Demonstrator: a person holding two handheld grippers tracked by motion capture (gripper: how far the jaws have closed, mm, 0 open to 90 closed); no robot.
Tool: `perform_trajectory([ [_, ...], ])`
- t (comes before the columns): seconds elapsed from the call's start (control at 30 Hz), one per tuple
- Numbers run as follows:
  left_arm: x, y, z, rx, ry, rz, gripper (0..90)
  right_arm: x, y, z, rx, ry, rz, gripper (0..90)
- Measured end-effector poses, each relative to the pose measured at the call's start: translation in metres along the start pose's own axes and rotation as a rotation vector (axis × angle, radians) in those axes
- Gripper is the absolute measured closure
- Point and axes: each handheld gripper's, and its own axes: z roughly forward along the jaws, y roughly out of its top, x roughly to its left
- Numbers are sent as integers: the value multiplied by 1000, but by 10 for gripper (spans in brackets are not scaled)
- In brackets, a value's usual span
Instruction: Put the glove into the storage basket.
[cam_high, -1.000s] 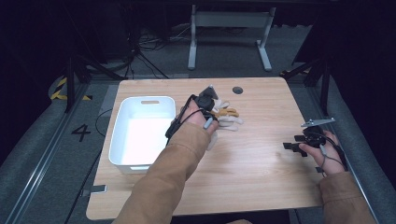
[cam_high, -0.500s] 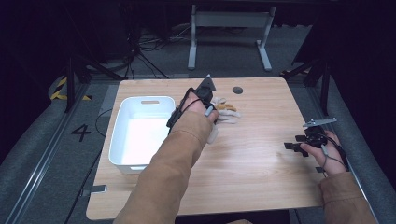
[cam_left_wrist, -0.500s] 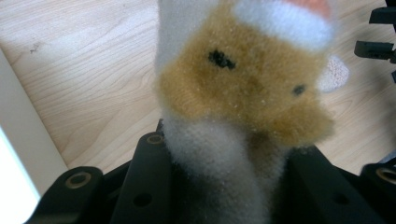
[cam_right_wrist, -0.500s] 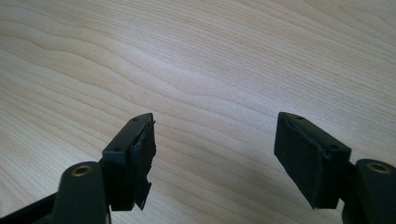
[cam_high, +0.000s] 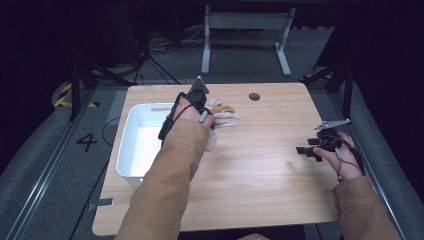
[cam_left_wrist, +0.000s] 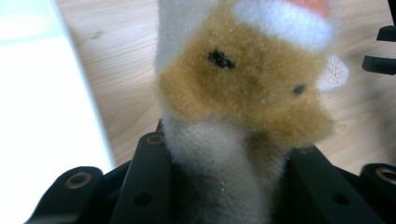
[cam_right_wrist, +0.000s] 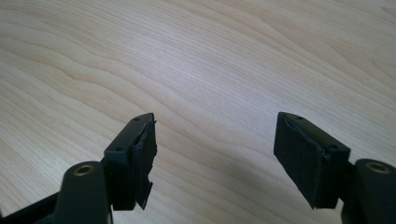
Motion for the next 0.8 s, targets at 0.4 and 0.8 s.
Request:
perform_trajectory([
  [0.4,37,-15,-23,-48,26,-115,699,16,26,14,-1,30,-66,300],
  [0.8,67,-24,-29,-78,82,-227,699,16,26,11,-4,31,-65,298],
])
